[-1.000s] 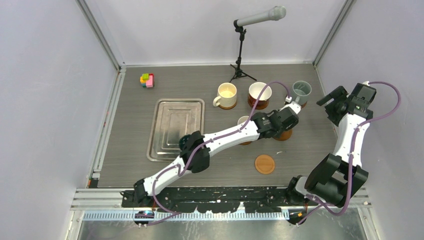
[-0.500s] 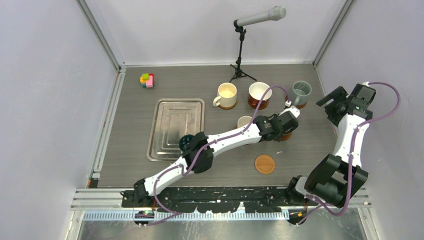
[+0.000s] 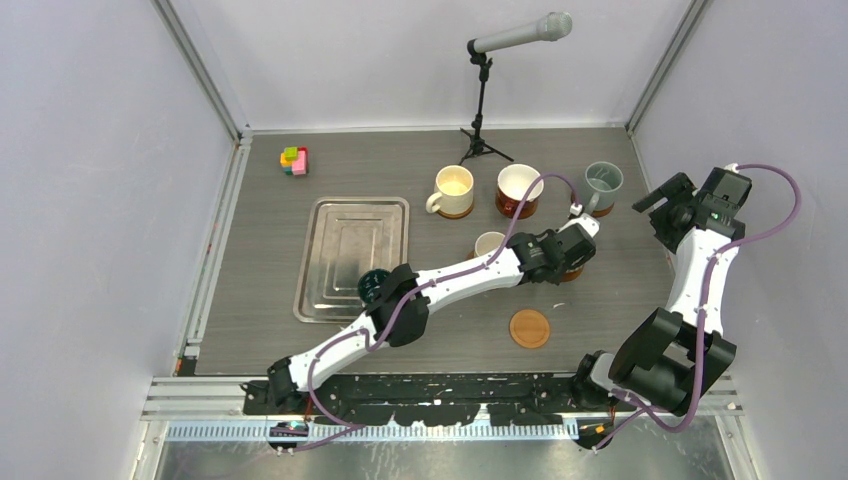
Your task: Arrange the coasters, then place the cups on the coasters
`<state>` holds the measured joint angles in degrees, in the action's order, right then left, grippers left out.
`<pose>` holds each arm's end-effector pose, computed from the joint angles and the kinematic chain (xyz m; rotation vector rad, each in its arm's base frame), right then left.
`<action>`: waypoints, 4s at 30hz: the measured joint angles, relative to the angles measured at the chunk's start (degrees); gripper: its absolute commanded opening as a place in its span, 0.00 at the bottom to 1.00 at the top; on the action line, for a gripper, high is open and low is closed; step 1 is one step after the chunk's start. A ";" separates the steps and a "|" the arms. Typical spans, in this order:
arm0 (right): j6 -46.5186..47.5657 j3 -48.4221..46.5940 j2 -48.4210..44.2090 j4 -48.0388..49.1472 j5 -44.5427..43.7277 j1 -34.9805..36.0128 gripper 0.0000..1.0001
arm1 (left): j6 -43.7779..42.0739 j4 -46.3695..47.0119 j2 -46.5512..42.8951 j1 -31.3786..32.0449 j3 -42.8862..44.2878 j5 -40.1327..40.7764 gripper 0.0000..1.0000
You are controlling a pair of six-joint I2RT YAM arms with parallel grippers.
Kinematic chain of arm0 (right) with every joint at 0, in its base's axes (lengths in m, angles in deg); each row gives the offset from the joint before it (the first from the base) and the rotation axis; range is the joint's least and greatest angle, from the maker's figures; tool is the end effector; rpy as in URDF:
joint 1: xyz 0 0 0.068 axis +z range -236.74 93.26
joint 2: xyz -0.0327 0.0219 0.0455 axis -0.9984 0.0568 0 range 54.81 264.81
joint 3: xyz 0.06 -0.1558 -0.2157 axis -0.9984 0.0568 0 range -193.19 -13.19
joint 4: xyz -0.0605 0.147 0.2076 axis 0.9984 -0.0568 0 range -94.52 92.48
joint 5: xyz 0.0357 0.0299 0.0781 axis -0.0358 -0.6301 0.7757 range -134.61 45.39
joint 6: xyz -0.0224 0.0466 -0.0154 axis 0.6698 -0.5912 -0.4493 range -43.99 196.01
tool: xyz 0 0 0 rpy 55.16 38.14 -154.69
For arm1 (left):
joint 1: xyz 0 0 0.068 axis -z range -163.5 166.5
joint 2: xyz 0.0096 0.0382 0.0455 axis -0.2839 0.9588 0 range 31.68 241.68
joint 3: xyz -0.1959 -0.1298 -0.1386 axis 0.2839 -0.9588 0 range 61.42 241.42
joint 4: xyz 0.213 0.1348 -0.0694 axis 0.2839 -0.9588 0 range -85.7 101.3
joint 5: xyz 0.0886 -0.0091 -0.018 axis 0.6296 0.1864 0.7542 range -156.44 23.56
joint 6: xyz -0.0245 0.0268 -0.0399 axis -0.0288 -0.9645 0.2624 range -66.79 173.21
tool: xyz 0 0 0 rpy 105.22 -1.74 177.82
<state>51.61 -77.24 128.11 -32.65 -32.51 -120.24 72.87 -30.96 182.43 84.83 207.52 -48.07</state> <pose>0.2321 -0.1447 0.3100 1.0359 2.0871 0.1685 0.2220 -0.5284 0.2037 0.8363 2.2149 -0.3730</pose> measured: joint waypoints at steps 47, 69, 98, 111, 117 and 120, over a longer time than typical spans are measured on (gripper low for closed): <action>-0.02 0.00 -0.31 0.00 0.22 0.00 0.81 | 2.75 2.29 -2.10 0.98 -4.28 4.33 0.03; -0.20 0.00 -0.44 0.00 0.20 0.00 0.81 | 3.98 2.38 -2.19 1.25 -4.44 3.02 0.37; -0.20 0.00 -0.44 0.00 0.61 0.00 0.81 | 0.61 3.91 -9.77 2.78 -12.98 2.23 0.55; 0.50 0.22 -0.44 0.63 4.92 0.00 0.81 | -5.40 5.57 -38.10 -3.72 -29.73 -2.25 0.82; 0.52 0.66 -0.42 1.20 5.86 0.00 0.81 | -5.73 4.66 -60.43 -15.43 -51.06 -6.23 0.82; 0.57 0.98 -0.39 1.29 5.95 0.00 0.81 | -6.27 1.33 -69.66 -22.45 -61.29 -8.31 0.81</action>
<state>52.18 -76.26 127.71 -31.36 -26.57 -120.24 66.60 -29.63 112.78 62.38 146.23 -56.38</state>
